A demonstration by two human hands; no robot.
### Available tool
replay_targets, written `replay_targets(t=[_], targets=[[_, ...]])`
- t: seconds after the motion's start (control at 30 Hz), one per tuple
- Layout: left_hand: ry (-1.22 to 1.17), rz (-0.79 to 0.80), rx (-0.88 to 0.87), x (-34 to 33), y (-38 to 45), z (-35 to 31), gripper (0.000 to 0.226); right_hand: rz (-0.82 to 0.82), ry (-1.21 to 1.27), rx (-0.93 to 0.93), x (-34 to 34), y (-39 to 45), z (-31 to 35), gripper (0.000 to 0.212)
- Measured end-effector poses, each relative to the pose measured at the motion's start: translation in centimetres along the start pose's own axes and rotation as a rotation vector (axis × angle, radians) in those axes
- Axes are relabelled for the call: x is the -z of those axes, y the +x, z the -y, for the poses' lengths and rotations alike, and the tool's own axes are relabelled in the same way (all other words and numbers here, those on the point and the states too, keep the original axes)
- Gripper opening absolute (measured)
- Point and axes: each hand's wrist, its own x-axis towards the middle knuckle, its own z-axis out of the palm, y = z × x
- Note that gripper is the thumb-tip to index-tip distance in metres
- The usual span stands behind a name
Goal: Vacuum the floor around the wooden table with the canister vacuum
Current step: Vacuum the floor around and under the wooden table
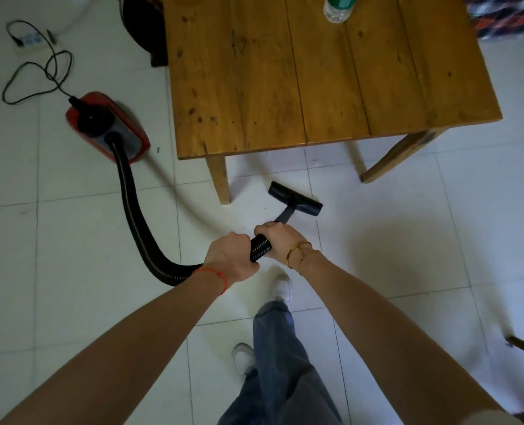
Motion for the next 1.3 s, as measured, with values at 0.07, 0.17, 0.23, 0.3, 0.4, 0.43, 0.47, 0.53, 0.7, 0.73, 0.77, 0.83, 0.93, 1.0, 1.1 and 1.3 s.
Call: replay_targets(t=[0.07,0.17,0.23,0.3,0.4,0.43,0.47,0.53,0.7,0.73,0.77,0.83,0.93,1.0,1.1,1.3], targets=[[-0.001,-0.004,0.019,-0.9,-1.9,1.1,0.015,0.008,0.000,0.021,-1.3,-0.8,1.7,0.026],[-0.013,-0.002,0.047,-2.2,-4.5,2.2,0.014,0.011,0.012,0.038,-3.2,-2.2,3.8,0.028],[-0.035,0.005,0.063,-3.0,-6.0,2.4,0.013,0.014,0.004,0.044,-4.1,-3.3,4.7,0.028],[-0.072,0.016,0.075,-3.8,-7.3,2.1,0.012,0.024,-0.006,0.050,-4.7,-4.4,5.1,0.028],[-0.130,0.033,0.090,-4.9,-8.7,1.2,0.011,0.053,-0.027,0.069,-5.4,-5.9,4.9,0.027],[-0.141,0.039,0.097,-5.3,-9.1,0.9,0.011,0.061,-0.033,0.076,-5.6,-6.4,4.8,0.027],[-0.149,0.044,0.104,-5.6,-9.4,0.5,0.011,0.067,-0.038,0.083,-5.8,-6.8,4.6,0.027],[-0.156,0.050,0.113,-6.4,-9.6,-0.3,0.010,0.070,-0.037,0.096,-6.1,-7.5,3.8,0.027],[-0.060,-0.009,0.088,-7.0,-8.1,-3.0,0.017,-0.007,0.015,0.067,-5.8,-8.4,0.5,0.026],[-0.050,-0.027,0.081,-6.8,-7.4,-3.6,0.019,-0.022,0.025,0.058,-5.5,-8.3,-0.3,0.026],[-0.040,-0.044,0.074,-6.6,-6.6,-4.2,0.020,-0.038,0.029,0.055,-5.1,-8.1,-1.1,0.026],[-0.024,-0.065,0.071,-6.2,-5.1,-5.3,0.020,-0.056,0.032,0.060,-4.2,-7.3,-2.9,0.026],[0.002,-0.107,0.061,-5.9,-2.3,-6.9,0.022,-0.075,-0.002,0.056,-2.8,-6.0,-5.6,0.028],[0.005,-0.135,0.052,-5.9,-0.3,-7.5,0.023,-0.097,-0.019,0.061,-2.2,-4.9,-7.4,0.028],[-0.001,-0.166,0.031,-6.2,2.6,-8.3,0.022,-0.125,-0.046,0.065,-1.8,-3.4,-9.9,0.028],[-0.011,-0.238,-0.011,-7.0,8.6,-8.7,0.020,-0.232,-0.135,0.077,-1.2,0.1,-14.3,0.024]])
